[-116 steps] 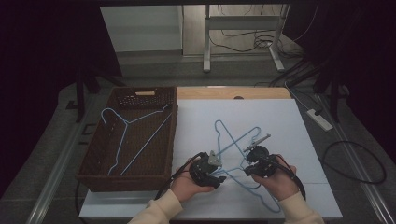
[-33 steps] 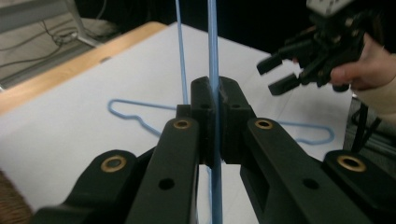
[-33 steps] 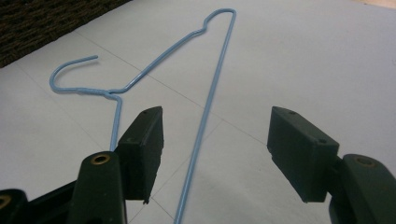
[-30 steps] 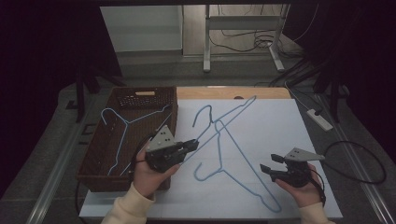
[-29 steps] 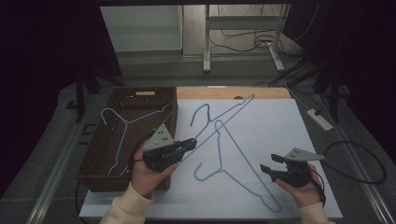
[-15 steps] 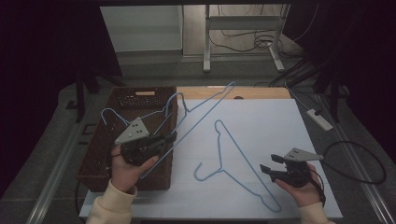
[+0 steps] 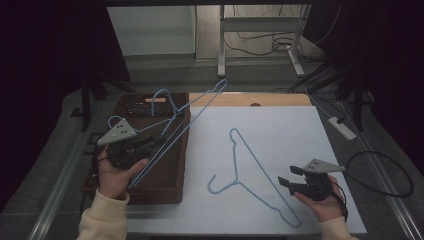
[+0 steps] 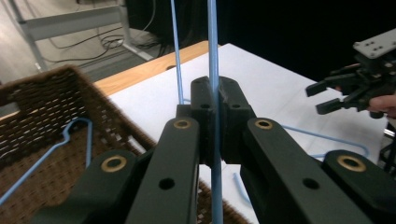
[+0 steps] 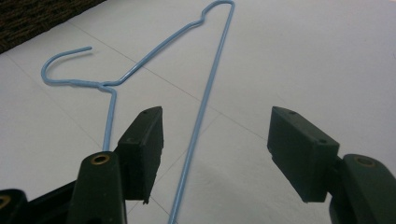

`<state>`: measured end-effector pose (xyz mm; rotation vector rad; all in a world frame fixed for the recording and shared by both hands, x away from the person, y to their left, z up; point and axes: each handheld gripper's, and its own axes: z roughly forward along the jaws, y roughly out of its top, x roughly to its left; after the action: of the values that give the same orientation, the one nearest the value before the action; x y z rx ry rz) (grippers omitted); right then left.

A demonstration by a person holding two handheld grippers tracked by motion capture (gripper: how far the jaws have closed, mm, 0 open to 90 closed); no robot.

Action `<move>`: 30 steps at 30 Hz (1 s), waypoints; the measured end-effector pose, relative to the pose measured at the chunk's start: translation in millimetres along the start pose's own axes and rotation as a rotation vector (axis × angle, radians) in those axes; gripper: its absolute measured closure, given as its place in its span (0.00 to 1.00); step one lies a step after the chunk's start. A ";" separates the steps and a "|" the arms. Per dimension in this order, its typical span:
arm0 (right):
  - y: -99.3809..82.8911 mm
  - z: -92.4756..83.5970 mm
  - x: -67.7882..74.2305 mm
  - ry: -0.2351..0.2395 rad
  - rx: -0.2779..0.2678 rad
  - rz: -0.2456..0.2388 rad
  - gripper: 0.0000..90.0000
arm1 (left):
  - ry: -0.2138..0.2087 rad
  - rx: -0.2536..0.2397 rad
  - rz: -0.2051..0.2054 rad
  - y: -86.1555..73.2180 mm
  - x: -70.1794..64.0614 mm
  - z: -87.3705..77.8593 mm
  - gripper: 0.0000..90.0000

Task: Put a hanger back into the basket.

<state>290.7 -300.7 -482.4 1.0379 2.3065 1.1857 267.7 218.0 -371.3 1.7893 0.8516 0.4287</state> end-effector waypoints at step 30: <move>-0.6 1.7 0.7 -0.016 0.016 -0.013 0.40 | 0.133 0.075 -0.142 -31.6 66.0 -19.7 0.96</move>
<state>291.0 -299.4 -483.9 1.0322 2.3103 1.1518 289.1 284.7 -400.0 1.7705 1.0930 0.4316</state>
